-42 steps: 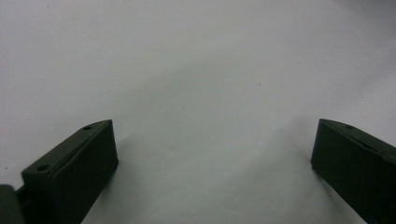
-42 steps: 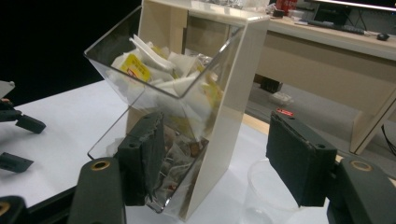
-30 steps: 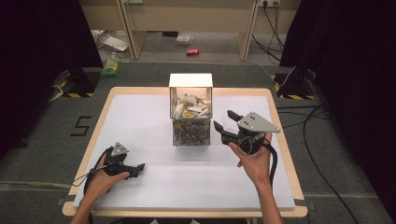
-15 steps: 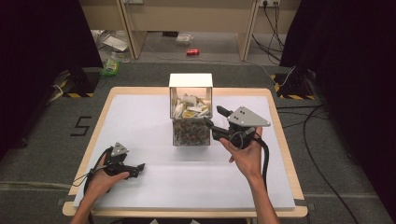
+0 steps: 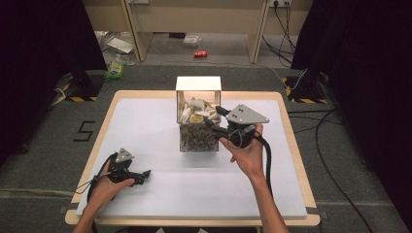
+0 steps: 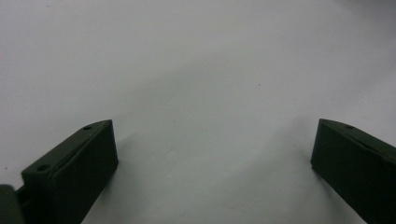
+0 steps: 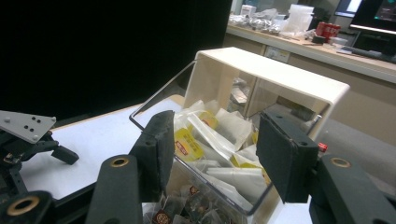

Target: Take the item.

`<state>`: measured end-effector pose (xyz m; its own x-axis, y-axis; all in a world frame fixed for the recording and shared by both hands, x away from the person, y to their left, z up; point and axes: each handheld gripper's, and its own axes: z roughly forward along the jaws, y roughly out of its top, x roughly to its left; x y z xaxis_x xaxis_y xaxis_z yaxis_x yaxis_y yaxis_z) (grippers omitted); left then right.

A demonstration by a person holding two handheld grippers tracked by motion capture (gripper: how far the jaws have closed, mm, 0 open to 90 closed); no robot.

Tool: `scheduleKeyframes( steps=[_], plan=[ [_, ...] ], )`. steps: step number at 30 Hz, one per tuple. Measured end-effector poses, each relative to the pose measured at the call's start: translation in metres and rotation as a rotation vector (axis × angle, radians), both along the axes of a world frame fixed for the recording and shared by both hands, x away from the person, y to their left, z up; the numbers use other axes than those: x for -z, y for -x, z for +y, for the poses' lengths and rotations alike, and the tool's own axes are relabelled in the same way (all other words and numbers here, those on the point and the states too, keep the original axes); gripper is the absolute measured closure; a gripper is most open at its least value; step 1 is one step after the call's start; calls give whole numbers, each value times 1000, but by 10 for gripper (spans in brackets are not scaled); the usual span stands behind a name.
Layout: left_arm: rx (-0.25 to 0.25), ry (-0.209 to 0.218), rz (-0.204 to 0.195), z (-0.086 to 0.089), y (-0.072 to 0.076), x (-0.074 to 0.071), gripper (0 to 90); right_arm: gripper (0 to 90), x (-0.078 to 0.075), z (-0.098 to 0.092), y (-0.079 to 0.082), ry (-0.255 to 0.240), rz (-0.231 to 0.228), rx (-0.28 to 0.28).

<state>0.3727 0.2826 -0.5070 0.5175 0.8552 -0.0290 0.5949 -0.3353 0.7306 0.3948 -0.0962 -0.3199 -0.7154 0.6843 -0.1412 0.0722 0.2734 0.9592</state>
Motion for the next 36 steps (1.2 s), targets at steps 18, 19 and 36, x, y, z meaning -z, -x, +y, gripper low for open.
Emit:
scheduleKeyframes(
  steps=[18,19,36],
  plan=[
    [0,1,0,0,0,0,0,546,2,18,-19,49,25,-23],
    [-1,1,0,0,0,0,0,550,3,19,-20,52,27,-25],
    [-1,0,2,0,0,0,0,883,11,28,-32,98,31,-33]
  ],
)
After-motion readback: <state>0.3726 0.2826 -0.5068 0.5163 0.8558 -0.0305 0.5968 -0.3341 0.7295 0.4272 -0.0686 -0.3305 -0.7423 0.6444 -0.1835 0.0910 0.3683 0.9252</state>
